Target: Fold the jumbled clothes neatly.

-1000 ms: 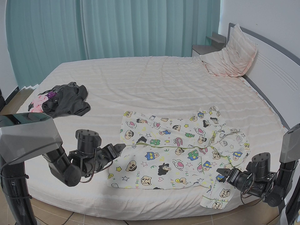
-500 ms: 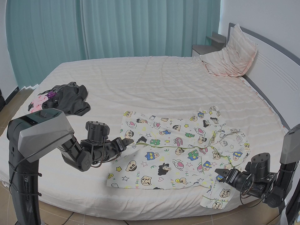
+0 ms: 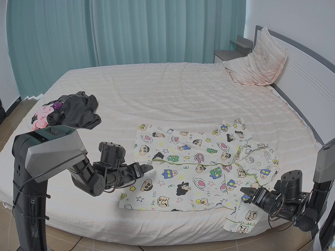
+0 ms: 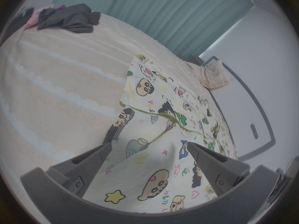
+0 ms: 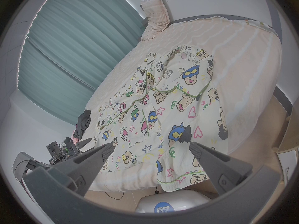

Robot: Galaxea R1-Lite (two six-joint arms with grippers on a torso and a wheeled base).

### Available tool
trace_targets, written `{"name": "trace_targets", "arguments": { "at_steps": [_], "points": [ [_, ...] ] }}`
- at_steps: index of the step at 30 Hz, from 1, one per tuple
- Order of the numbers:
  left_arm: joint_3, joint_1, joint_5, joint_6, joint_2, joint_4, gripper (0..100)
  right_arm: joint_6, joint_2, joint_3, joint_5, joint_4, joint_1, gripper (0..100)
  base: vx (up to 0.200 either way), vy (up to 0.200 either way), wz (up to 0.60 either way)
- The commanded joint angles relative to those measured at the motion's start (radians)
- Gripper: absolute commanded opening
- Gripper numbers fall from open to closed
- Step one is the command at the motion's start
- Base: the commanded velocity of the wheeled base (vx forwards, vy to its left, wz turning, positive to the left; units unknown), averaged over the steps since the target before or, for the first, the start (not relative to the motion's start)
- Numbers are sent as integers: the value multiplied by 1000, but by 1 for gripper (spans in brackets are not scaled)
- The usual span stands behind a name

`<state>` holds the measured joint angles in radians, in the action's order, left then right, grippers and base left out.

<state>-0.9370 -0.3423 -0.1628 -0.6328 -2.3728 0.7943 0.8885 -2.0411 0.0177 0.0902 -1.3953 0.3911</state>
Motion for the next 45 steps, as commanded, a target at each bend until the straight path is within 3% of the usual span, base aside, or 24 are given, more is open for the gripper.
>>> {"name": "trace_targets", "arguments": {
  "at_steps": [1, 7, 30, 37, 45],
  "points": [
    [20, -1, -12, 82, -14, 2, 100, 0, 4, -18, 0, -1, 0, 100, 0, 0, 0],
    [76, -21, -106, 108, 10, 17, 100, 0, 2, -18, 0, -1, 0, 100, 0, 0, 0],
    [198, -214, -106, 108, 56, 183, 100, 1, 2, -18, -1, -1, -1, 100, 0, 0, 0],
    [202, -274, -58, 108, 56, 240, 100, 1, 2, -18, -1, -1, 0, 100, 0, 0, 0],
    [225, -348, 140, 108, 26, 299, 100, 1, 1, -18, -1, -1, 0, 100, 0, 0, 0]
  ]
}}
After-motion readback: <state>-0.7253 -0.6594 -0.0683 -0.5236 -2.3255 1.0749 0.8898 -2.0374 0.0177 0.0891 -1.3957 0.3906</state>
